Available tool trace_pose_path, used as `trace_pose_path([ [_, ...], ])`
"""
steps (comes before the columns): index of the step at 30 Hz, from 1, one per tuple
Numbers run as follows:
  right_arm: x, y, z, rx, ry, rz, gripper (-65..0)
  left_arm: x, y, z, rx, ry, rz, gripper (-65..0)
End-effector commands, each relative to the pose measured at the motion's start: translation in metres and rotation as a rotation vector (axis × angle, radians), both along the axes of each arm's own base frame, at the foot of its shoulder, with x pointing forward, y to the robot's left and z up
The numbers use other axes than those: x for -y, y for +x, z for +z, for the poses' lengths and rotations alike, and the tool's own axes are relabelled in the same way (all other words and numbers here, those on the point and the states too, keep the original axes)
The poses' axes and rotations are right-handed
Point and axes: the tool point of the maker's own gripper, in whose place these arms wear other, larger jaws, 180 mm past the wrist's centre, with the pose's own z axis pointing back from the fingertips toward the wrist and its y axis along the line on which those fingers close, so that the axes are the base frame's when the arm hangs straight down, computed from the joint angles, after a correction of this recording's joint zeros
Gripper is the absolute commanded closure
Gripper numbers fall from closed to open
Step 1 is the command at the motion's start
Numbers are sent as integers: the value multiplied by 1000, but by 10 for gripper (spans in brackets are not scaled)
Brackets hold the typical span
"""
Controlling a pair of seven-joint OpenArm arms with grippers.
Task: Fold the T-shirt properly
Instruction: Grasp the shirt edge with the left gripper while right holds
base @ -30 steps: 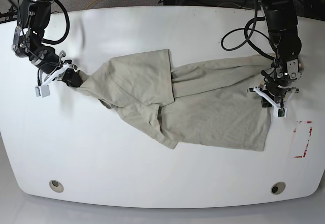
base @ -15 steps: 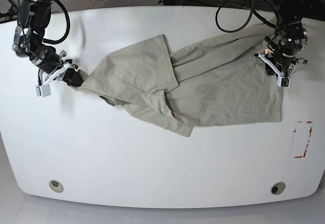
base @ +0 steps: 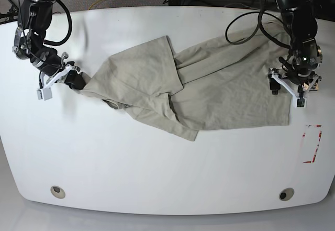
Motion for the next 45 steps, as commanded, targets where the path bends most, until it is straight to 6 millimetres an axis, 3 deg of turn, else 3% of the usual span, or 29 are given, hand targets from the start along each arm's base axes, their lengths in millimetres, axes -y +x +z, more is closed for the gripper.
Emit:
trace_pose_path([
  [1, -1, 14, 19, 73, 14, -4, 0, -2, 17, 5, -1, -12, -28, -518],
  [6, -3, 16, 20, 78, 23, -8, 0, -6, 28, -1, -29, -47, -29, -518],
  [13, -3, 16, 20, 80, 24, -8, 0, -9, 27, -16, -81, -89, -5, -518],
  [24, -1, 16, 21, 82, 24, -15, 0, -17, 17, -18, -66, -137, 23, -518],
  [39, -6, 16, 19, 81, 40, -18, 0, 19, 22, -53, -172, -252, -21, -514],
  [41, -7, 16, 18, 81, 42, -18, 0, 26, 23, -52, -172, -256, -72, -460],
  [45, -7, 16, 18, 81, 42, -18, 0, 40, 24, -52, -205, -250, -158, -253],
])
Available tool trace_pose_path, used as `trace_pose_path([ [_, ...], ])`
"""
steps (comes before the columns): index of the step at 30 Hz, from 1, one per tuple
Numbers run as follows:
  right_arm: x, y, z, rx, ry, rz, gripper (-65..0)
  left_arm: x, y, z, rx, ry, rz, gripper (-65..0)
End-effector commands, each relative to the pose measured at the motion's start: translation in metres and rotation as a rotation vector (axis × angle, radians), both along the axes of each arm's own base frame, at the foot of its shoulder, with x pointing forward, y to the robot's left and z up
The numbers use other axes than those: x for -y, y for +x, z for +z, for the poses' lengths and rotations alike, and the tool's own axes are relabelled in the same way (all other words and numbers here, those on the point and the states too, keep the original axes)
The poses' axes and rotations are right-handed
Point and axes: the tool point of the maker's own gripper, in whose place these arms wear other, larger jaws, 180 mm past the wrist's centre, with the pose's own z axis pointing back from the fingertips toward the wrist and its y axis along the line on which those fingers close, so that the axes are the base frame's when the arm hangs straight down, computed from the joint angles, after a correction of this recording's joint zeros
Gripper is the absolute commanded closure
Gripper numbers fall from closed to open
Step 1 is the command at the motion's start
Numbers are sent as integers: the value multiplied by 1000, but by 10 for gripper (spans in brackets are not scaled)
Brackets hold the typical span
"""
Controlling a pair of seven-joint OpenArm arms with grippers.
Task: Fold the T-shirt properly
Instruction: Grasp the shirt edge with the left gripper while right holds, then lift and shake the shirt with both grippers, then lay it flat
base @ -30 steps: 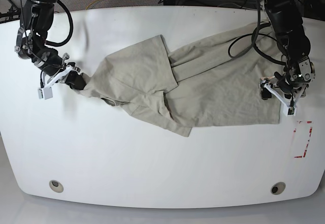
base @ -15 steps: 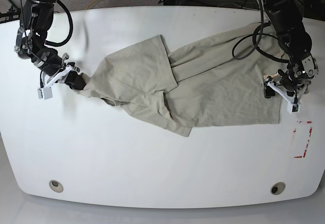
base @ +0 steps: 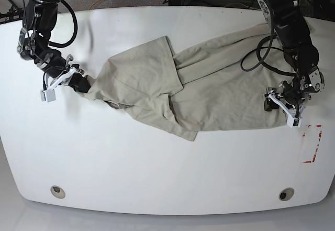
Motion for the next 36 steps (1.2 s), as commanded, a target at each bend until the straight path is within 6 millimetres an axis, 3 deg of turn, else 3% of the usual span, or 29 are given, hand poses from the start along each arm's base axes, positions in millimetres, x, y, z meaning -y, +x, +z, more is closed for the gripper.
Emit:
trace_pose_path([
  [1, 6, 10, 18, 63, -9, 0, 0, 9, -13, -13, -108, 18, -54, -199],
  [5, 6, 10, 18, 63, -9, 0, 0, 8, -14, -14, -109, 22, -53, -46],
  [7, 6, 10, 18, 64, -9, -1, 0, 8, -15, -14, -110, 22, -51, -15],
  [13, 6, 11, 21, 68, -8, 2, 0, -3, -9, 15, -37, 96, -55, -10],
  [17, 2, 9, 42, 116, -68, 54, 0, -11, -18, 47, 10, 212, -76, -10],
  [25, 5, 6, 37, 97, -86, 54, 0, -8, -27, 86, 113, 314, -99, -10],
  [32, 16, 45, 63, 177, -210, 43, 0, 12, -8, 133, 243, 375, -117, -8],
  [36, 29, 70, 77, 210, -274, 19, 0, 28, 10, 177, 367, 408, -121, -8],
])
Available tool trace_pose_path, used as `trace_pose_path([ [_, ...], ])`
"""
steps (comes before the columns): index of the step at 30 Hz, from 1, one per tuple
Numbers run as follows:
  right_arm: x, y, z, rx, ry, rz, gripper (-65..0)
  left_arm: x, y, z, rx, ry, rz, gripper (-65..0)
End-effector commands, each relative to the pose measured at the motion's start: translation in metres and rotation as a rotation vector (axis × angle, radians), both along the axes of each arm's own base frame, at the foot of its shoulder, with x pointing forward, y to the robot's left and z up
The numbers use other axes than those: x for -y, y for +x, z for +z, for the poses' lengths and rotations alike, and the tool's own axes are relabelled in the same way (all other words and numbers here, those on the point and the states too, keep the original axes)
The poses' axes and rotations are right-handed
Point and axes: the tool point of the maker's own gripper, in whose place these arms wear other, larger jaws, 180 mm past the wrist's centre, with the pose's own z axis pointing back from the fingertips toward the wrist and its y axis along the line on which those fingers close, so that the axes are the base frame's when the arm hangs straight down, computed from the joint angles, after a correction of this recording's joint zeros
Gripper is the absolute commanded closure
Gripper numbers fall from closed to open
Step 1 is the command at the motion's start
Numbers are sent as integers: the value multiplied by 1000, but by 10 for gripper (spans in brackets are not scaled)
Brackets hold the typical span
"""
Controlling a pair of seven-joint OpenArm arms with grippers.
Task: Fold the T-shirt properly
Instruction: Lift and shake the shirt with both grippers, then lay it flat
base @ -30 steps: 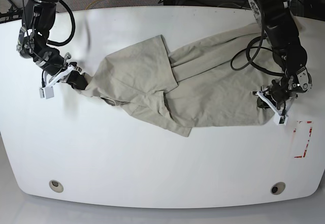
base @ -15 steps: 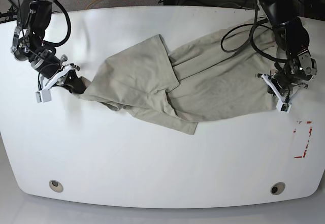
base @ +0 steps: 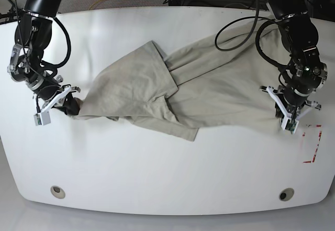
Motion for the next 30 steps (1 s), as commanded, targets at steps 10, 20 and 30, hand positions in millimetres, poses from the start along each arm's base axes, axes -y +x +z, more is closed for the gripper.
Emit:
trace_pose_path([
  [10, 46, 89, 96, 191, -47, -66, 0, -3, 56, 126, 317, 110, 20, -8],
  [20, 61, 144, 233, 390, -151, -43, 0, -22, 77, 244, 516, 152, 98, -8],
  [30, 64, 145, 319, 498, -267, 3, 0, -24, 77, 315, 673, 156, 111, -10],
])
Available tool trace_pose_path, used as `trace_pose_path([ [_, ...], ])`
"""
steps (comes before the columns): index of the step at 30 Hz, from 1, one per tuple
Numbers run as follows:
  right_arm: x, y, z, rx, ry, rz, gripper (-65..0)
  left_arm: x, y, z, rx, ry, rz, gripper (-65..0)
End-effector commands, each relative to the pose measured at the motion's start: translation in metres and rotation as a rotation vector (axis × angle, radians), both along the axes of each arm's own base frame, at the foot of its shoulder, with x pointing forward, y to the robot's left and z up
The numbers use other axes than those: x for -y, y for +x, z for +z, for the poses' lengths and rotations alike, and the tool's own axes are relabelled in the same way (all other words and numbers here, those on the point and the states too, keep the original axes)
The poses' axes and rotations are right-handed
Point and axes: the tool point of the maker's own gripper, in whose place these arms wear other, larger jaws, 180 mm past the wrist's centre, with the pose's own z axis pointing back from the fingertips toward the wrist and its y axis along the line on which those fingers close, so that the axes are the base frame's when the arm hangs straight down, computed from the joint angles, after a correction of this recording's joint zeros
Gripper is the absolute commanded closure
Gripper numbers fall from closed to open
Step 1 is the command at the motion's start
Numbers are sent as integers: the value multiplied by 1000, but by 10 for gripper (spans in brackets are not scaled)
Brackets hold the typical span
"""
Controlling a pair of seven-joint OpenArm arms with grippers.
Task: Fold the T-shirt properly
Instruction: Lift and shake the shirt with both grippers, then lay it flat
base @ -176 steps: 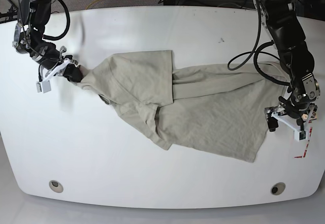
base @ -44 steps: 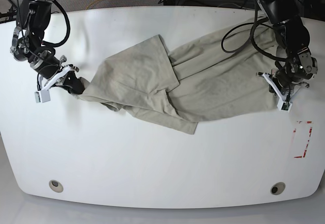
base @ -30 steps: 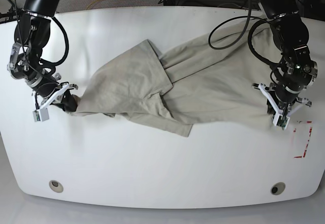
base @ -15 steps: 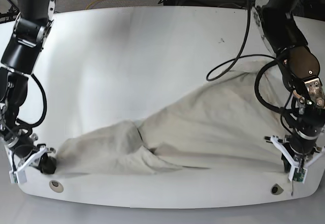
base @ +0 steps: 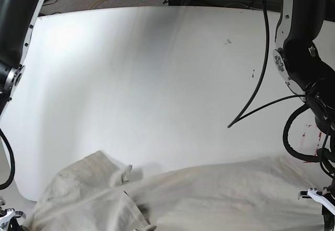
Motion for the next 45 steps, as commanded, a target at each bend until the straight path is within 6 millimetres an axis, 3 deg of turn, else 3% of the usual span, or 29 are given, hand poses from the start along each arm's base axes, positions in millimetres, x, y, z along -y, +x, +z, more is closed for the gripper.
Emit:
trace_pose_path([
  [1, 5, -5, 13, 20, -34, -1, 0, -3, -4, 15, 43, 18, 9, -10],
  [5, 10, -9, -27, -75, -33, -6, 0, -6, -5, -25, -68, 85, -3, -10],
  [12, 20, -42, -115, -193, 97, -4, 0, -6, -22, -101, -223, 117, -33, -10],
  [18, 12, -85, -206, -354, 246, 18, 0, -11, -54, -185, -373, 103, -65, -10],
  [25, 4, -138, -280, -522, 348, 23, 0, -15, -99, -254, -524, 113, -121, -10],
  [31, -3, -174, -315, -616, 417, 32, 0, -28, -136, -290, -645, 113, -107, -10],
  [45, -21, -237, -351, -720, 523, 103, 0, -51, -182, -321, -754, 97, -50, -10],
])
